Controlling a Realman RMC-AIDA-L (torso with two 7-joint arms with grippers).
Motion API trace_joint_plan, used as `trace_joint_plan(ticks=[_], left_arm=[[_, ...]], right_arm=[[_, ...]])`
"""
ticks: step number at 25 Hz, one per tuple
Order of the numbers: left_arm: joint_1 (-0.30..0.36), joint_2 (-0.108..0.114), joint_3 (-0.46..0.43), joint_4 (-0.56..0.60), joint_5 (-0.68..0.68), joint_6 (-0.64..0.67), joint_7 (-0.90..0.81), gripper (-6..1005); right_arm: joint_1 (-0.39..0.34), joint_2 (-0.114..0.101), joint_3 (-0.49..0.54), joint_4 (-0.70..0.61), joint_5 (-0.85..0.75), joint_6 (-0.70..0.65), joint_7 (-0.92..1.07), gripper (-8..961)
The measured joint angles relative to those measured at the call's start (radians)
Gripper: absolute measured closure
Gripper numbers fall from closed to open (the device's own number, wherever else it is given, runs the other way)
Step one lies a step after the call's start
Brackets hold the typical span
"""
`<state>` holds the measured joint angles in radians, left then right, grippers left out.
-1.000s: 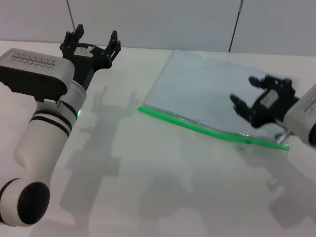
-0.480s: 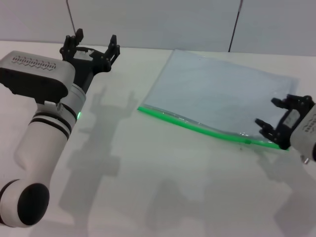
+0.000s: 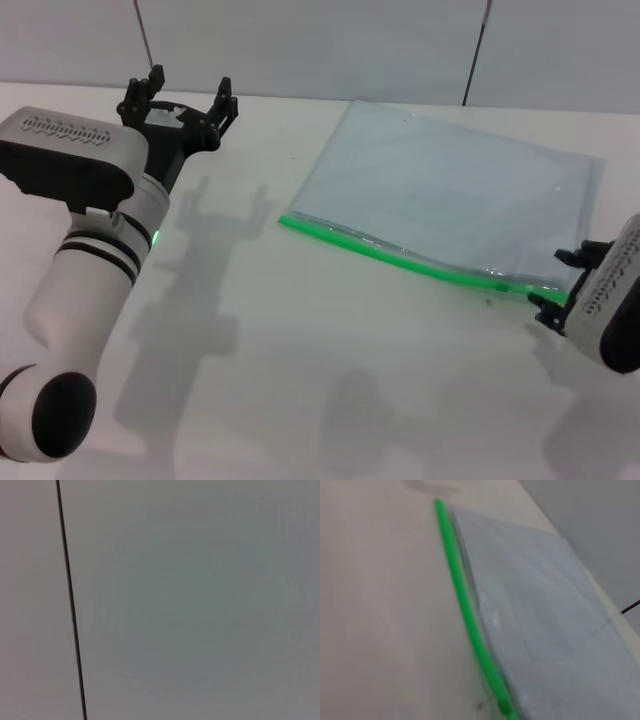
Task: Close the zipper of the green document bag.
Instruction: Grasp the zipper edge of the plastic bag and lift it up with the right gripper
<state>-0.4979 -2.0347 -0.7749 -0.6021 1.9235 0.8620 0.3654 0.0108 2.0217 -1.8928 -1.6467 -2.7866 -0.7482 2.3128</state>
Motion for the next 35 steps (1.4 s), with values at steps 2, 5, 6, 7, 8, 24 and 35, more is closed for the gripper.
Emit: trace_joint_plan(ticks=[2,5,6,7,8,24,35], left_arm=[[0.001,0.000,-0.001,0.001,0.000,0.000,0.000,156],[0.001,0.001,-0.001,0.001,-0.007,0.000,0.000,156],[0.001,0.001,-0.001,0.001,-0.009,0.000,0.000,156],[0.001,0.001,-0.001,0.001,-0.011,0.000,0.000,156],[0.001,0.001,-0.001,0.001,-0.011,0.000,0.000,156],[0.009,0.005,-0.003,0.003,-0.011,0.004,0.000,156],[0.015,0.005,-0.006,0.002,-0.011,0.010,0.002,156]], right_arm=[[0.001,0.001,-0.004,0.000,-0.016,-0.008,-0.001,394],[0.001,0.003,-0.017,0.001,-0.059,-0.010,0.005,394],[0.001,0.004,-0.022,0.003,-0.072,-0.006,0.007,394],[0.001,0.005,-0.026,0.006,-0.084,-0.003,0.008,394],[0.001,0.006,-0.030,0.009,-0.091,0.001,0.009,394],[0.048,0.002,-0.024,0.092,-0.112,0.013,-0.063,393],[0.061,0.002,0.015,0.148,-0.113,0.059,-0.156,394]])
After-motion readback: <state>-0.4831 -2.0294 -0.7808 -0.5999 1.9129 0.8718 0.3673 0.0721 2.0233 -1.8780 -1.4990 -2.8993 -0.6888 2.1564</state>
